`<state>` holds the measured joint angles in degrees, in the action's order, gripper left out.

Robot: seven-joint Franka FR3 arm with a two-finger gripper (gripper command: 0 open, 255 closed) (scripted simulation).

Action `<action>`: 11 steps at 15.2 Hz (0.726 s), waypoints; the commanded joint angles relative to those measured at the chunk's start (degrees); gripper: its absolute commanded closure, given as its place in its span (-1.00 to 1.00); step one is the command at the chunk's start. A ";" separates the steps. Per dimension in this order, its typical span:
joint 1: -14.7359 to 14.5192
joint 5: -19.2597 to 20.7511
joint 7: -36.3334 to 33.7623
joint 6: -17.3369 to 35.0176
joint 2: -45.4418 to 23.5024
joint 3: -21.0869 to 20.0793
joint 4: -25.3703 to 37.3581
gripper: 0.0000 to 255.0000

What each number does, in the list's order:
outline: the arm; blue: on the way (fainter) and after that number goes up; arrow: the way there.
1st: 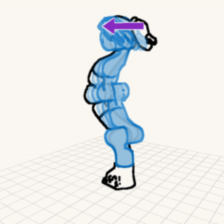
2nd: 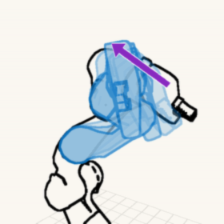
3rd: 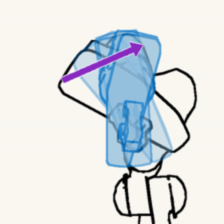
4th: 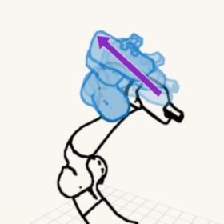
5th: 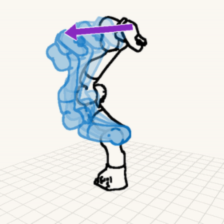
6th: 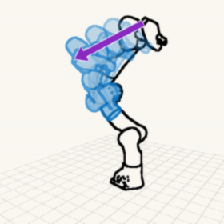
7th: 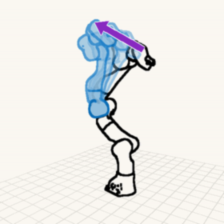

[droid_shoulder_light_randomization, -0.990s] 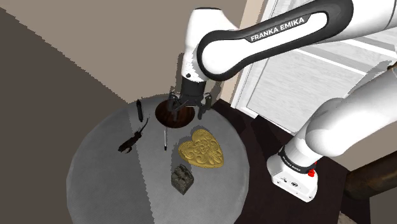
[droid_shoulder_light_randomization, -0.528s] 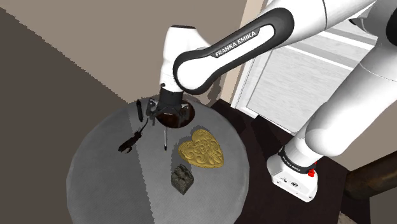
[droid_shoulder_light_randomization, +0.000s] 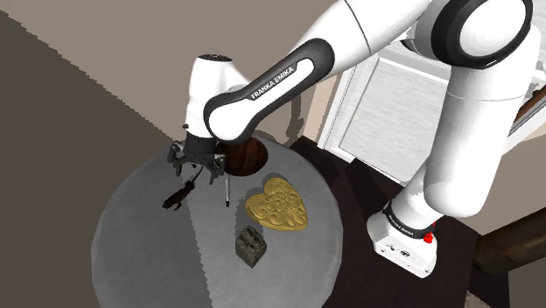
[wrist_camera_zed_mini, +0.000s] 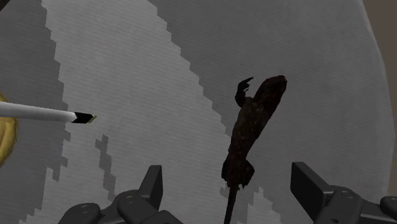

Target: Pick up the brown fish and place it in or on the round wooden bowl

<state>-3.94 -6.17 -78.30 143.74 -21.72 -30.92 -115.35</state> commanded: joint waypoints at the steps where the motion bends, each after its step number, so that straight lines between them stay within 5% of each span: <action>1: -1.28 1.34 -2.21 0.81 -3.14 1.37 2.86 -1.00; 11: -3.90 3.56 -3.67 4.71 -8.10 3.09 3.94 -1.00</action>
<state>-7.74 -2.68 -81.91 148.37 -29.66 -27.90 -111.51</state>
